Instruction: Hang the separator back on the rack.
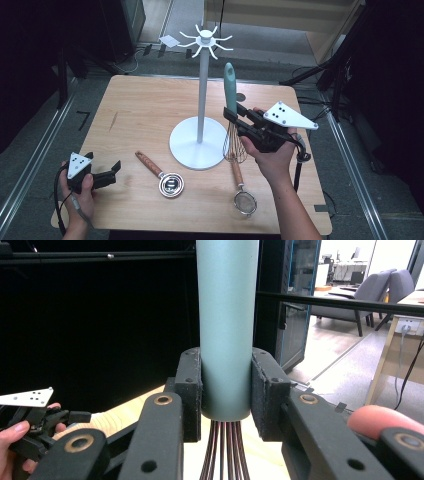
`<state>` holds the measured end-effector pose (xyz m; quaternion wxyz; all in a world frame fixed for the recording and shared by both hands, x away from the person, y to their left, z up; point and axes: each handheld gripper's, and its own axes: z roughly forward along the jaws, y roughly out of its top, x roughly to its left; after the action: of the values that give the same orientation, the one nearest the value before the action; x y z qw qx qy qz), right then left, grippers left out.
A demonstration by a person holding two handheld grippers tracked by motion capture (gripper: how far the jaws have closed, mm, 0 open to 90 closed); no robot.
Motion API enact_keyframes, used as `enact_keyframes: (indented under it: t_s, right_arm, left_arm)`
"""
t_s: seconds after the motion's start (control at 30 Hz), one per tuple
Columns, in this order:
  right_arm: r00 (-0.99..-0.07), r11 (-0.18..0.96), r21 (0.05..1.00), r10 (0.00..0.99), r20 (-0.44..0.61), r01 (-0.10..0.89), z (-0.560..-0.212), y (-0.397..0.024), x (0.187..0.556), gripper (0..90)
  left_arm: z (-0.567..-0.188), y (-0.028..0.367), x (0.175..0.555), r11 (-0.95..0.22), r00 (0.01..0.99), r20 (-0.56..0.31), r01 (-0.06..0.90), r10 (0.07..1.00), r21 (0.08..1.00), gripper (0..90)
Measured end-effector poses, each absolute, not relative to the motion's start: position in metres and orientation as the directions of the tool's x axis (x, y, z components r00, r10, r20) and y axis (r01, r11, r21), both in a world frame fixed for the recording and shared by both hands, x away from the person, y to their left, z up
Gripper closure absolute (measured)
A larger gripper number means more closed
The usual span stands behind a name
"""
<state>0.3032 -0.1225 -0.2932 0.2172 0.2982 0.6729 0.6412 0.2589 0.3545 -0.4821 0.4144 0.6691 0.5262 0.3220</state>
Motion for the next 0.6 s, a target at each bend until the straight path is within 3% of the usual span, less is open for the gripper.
enact_keyframes:
  t_s: [0.6]
  right_arm:
    - [-0.749,-0.016,0.995,0.657,0.085,0.099,-0.283,-0.114,0.303,71.1]
  left_arm:
    - [-0.482,0.354,0.259,-0.101,0.229,-0.002,0.435,0.973,0.895,0.0]
